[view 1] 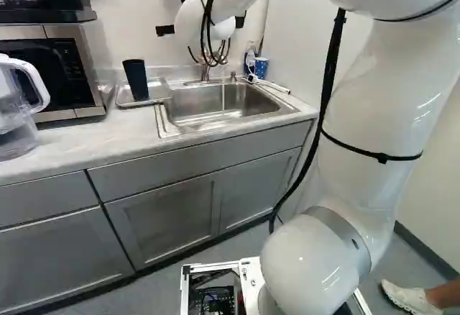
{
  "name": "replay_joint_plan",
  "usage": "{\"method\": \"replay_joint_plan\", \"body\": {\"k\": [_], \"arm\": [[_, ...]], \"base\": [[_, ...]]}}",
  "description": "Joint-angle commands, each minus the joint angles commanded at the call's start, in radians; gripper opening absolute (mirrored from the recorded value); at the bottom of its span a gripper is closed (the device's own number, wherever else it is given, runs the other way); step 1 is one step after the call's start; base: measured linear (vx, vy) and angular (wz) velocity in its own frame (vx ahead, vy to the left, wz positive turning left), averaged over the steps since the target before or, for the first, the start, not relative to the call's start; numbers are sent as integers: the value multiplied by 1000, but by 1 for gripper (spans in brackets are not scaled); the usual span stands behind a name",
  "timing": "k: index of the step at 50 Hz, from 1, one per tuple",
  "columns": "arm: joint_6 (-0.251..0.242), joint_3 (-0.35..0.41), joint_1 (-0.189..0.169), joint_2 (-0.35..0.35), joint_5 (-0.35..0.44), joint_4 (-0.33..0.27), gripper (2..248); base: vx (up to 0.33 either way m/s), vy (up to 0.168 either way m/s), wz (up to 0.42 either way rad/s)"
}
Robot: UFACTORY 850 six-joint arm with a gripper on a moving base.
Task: Rinse the cup and place it in the tray
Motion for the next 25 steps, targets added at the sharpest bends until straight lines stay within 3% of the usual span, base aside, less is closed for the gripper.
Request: {"method": "replay_joint_plan", "body": {"k": [25], "arm": [[0, -38, -71, 13, -50, 7, 247]], "base": [[0, 0, 0]]}}
